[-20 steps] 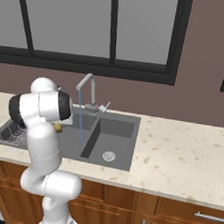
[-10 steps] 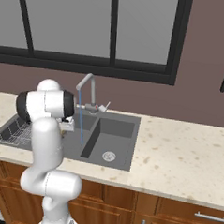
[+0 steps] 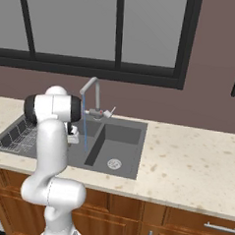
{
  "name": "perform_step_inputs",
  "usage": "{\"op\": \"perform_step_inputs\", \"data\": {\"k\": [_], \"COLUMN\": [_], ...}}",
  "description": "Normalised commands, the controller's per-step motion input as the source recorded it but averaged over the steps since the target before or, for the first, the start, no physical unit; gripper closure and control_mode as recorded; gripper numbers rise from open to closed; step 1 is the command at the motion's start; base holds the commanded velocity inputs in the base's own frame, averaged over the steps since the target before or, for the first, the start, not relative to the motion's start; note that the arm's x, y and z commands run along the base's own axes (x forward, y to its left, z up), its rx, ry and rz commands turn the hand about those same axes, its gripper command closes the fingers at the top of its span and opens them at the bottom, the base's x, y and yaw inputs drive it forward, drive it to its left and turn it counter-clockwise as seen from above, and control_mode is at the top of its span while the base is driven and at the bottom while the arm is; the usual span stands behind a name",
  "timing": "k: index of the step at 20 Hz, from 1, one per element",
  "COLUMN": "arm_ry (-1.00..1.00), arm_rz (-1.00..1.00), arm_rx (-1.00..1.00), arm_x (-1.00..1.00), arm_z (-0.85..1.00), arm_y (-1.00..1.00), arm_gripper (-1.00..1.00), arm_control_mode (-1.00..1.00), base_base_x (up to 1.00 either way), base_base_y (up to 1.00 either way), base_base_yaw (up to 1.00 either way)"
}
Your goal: Soak the sponge with water for a few seconds and then drop it inside the sink.
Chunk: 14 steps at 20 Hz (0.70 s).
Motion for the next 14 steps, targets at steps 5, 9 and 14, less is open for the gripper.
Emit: {"op": "perform_step_inputs", "data": {"k": [5, 9, 14], "arm_ry": [0.0, 0.0, 0.0], "arm_rz": [0.0, 0.0, 0.0], "arm_rx": [-0.02, 0.0, -0.01], "arm_x": [0.09, 0.07, 0.02], "arm_z": [-0.27, -0.21, -0.19], "arm_y": [0.0, 0.0, 0.0], "arm_gripper": [1.0, 1.0, 1.0], "arm_control_mode": [-1.0, -1.0, -1.0], "base_base_x": [0.0, 0.0, 0.0], "base_base_y": [0.0, 0.0, 0.0], "base_base_yaw": [0.0, 0.0, 0.0]}}
